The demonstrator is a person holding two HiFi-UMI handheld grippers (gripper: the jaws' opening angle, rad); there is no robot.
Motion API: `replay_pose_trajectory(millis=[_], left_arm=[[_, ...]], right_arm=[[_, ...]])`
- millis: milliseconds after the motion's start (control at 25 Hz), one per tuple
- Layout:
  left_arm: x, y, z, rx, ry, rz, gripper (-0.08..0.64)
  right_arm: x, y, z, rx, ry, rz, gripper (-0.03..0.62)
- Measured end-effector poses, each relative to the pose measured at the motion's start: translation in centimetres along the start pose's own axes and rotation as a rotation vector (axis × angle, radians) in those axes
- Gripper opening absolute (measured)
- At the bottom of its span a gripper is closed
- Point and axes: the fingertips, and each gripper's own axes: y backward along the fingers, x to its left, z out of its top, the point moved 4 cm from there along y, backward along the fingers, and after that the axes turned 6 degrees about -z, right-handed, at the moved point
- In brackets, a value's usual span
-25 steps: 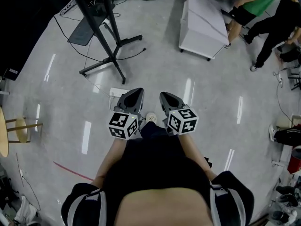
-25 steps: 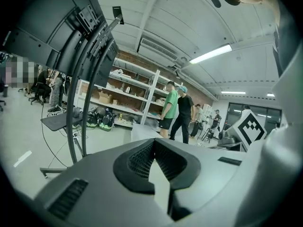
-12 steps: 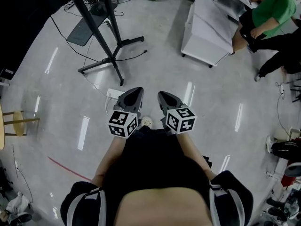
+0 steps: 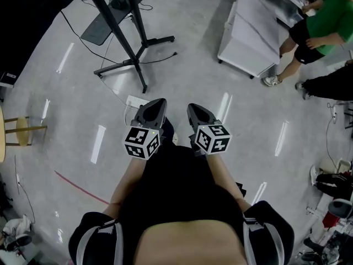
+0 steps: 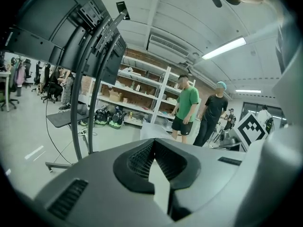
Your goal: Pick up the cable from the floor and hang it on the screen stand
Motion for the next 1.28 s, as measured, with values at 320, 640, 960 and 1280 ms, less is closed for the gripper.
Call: replay_pose_trajectory(millis=[320, 640, 960, 1280], left_arm=[[1.5, -1.2, 1.0, 0.009, 0.016, 0.006, 0.008], [3.7, -3.6, 1.6, 0.012, 0.018, -0.017, 0.008], [5.9, -6.7, 2.2, 0.025, 0.029, -0.035, 0.008], [10.1, -11.5, 5.7, 0.034, 0.012, -0.08, 0.008]], right_arm=[[-1.5, -1.7, 1.5, 0.001, -0.021, -0.024, 0.026], [-2.0, -4.0, 2.9, -0.004, -0.017, -0.038, 0.026], [-3.0, -7.1, 4.5, 0.006, -0.015, -0.038, 0.026], [-4.4, -11.5, 9.2, -0.009, -0.018, -0.069, 0.026]])
